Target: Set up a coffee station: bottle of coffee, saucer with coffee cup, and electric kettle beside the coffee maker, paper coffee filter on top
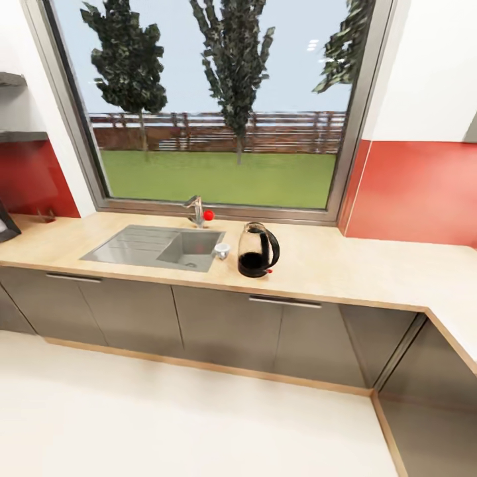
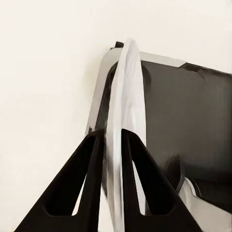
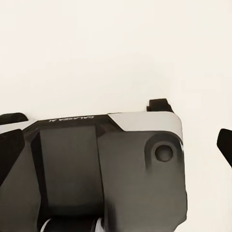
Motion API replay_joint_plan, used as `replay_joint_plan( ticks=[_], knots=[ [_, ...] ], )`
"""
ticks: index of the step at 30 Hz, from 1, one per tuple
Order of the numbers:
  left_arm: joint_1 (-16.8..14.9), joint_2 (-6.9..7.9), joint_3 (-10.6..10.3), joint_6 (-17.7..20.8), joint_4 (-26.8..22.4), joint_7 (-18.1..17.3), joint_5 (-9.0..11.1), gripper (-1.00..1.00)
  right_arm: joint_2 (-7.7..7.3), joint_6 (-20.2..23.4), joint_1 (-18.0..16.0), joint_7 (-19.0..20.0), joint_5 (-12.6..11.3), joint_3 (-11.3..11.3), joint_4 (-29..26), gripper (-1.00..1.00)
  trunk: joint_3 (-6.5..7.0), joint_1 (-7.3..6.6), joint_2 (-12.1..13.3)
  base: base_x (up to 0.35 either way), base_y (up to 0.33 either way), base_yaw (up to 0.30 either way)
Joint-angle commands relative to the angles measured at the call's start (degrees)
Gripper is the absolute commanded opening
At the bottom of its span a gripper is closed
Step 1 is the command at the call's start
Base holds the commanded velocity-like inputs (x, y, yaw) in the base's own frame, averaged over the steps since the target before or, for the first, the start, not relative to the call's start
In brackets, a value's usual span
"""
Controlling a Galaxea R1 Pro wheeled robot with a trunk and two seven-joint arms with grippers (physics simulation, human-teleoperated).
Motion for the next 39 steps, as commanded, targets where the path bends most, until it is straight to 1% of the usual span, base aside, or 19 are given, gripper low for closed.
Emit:
replay_joint_plan(
  ticks=[1,9,22,32,39],
  knots=[
    [-0.1,-0.11,0.1,-0.1,0.1,-0.1,0.4,-1.00,-0.01,0.3,0.0,-0.1,-0.5,0.5,-0.1,1.00,-0.15,0.03,-0.1,0.000,0.000,0.275],
    [-0.1,-0.14,0.0,-0.1,0.1,-0.1,0.0,-1.00,-0.09,0.2,0.0,-0.1,-0.5,0.5,-0.1,1.00,-0.44,0.03,-0.1,0.000,0.000,0.275],
    [-0.1,-0.23,0.0,-0.1,0.1,-0.1,0.0,-1.00,-0.78,0.1,0.1,-0.1,-0.5,0.5,-0.1,1.00,-0.90,0.03,-0.1,0.000,0.000,0.275],
    [-0.1,-0.23,-0.1,-0.1,0.1,-0.1,0.0,-1.00,-0.91,0.1,0.2,-0.3,-0.5,0.5,-0.1,1.00,-1.25,0.03,-0.1,0.000,0.000,0.275],
    [-0.1,-0.33,0.0,-0.8,0.1,-0.1,0.1,-1.00,-0.97,0.0,1.1,-0.2,-0.5,0.5,-0.1,1.00,-1.51,0.03,-0.1,0.000,0.000,0.275]
  ],
)
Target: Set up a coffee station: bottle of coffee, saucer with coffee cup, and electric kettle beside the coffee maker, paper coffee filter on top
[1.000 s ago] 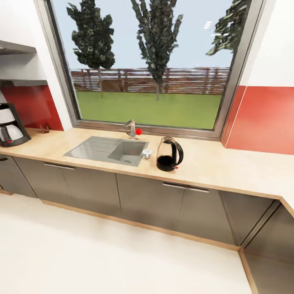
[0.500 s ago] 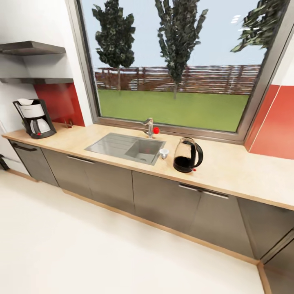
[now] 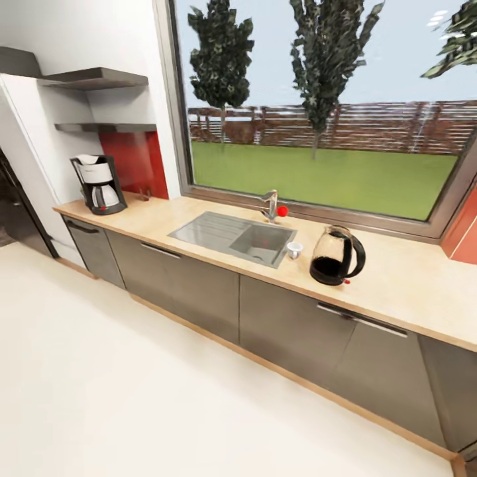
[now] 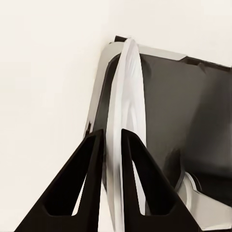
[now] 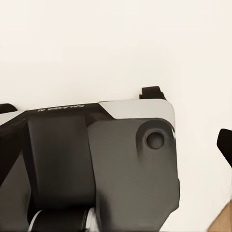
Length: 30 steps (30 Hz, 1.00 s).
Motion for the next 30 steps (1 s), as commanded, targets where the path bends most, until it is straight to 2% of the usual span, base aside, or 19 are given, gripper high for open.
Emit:
replay_joint_plan(
  ticks=[1,7,24,30],
  knots=[
    [-0.1,0.01,0.2,-0.9,0.1,-0.1,0.4,-1.00,-0.01,0.3,0.1,-0.2,-0.5,0.5,-0.1,1.00,-0.15,0.03,-0.1,0.000,0.000,0.275],
    [-0.1,0.28,-0.2,-5.5,0.1,-0.3,0.1,-1.00,-0.01,0.3,0.6,-0.2,-0.5,0.5,-0.1,1.00,-0.37,0.03,-0.1,0.000,0.000,0.275],
    [-0.1,0.34,-0.3,-5.9,1.1,-0.3,0.0,-1.00,-0.03,-0.1,1.1,-0.4,-0.7,0.5,-0.2,1.00,-1.02,0.03,-0.1,0.000,0.000,0.275],
    [-0.1,0.59,-0.3,-6.0,1.1,-0.2,0.0,-1.00,-0.63,-0.1,1.1,-0.4,-0.6,0.5,-0.2,1.00,-1.25,0.03,-0.1,0.000,0.000,0.275]
  ],
)
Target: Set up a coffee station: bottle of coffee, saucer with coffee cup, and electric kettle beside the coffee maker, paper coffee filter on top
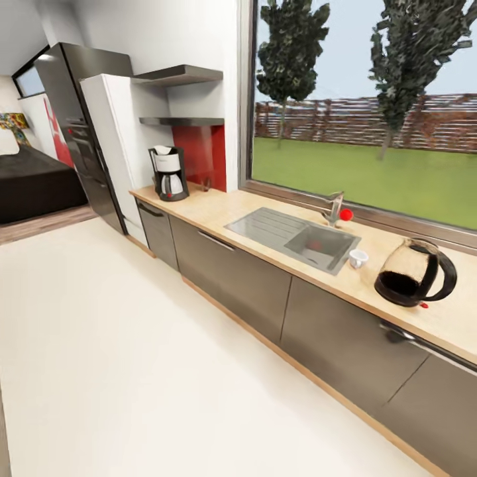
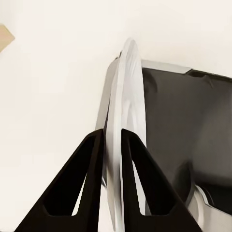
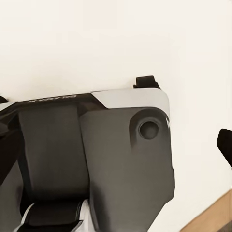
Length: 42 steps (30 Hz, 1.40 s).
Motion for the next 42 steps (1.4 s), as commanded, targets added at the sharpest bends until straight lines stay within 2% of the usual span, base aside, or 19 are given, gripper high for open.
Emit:
replay_joint_plan(
  ticks=[1,16,24,42],
  knots=[
    [-0.1,0.06,0.2,-0.1,0.1,-0.2,0.4,-1.00,-0.04,0.3,0.0,-0.2,-0.5,0.5,-0.1,1.00,-0.15,0.03,-0.1,0.000,0.000,0.275],
    [-0.1,0.05,0.1,-0.2,0.2,-0.2,0.3,-1.00,-0.10,0.3,0.0,-0.1,-0.5,0.5,-0.1,1.00,-0.74,0.03,-0.1,0.033,0.000,0.275],
    [-0.1,0.05,0.1,-0.2,0.1,-0.2,-0.7,-1.00,-0.10,0.3,0.0,-0.1,-0.5,0.5,-0.1,1.00,-1.05,0.03,-0.1,0.304,0.000,0.275],
    [-0.1,0.13,0.1,-0.2,0.1,-0.3,-0.8,-1.00,-0.01,0.4,0.3,-0.1,-0.4,0.6,-0.1,1.00,-1.75,0.03,-0.1,0.337,0.000,0.275]
  ],
)
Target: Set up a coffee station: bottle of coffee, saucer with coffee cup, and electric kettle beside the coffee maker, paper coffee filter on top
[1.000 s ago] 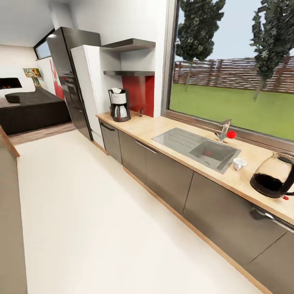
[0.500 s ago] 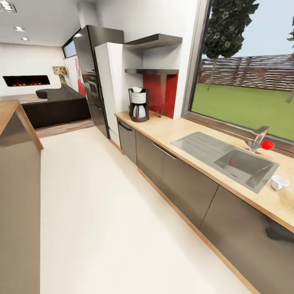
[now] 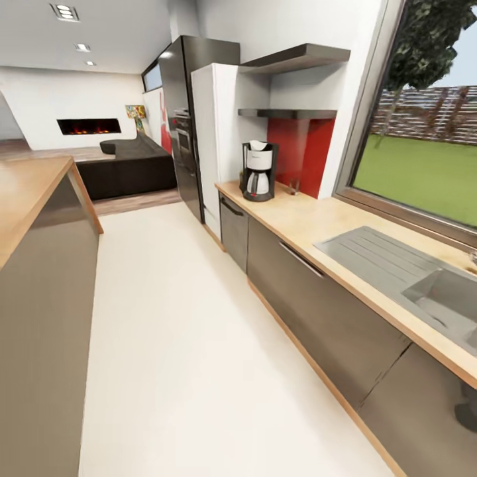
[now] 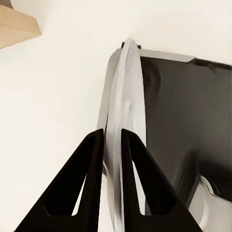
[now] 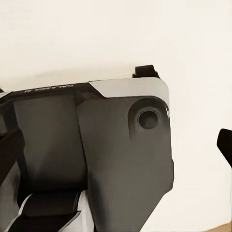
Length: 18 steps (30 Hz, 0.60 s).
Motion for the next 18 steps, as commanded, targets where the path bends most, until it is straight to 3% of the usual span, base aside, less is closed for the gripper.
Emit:
replay_joint_plan(
  ticks=[1,6,18],
  knots=[
    [-0.1,0.01,0.3,-0.1,0.1,-0.2,0.3,-1.00,-0.01,0.3,0.0,-0.2,-0.5,0.5,-0.1,1.00,-0.14,0.06,-0.1,0.338,0.000,0.275],
    [-0.1,0.11,0.3,-0.1,0.1,-0.1,0.2,-1.00,0.03,0.3,0.0,0.1,-0.6,0.5,-0.1,1.00,-0.23,0.06,-0.1,0.338,0.000,0.154],
    [-0.1,0.04,0.4,0.1,0.0,0.0,0.1,-1.00,-0.09,0.2,0.0,-0.1,-0.5,0.4,-0.1,1.00,-0.24,0.06,-0.1,0.338,0.000,0.008]
  ],
)
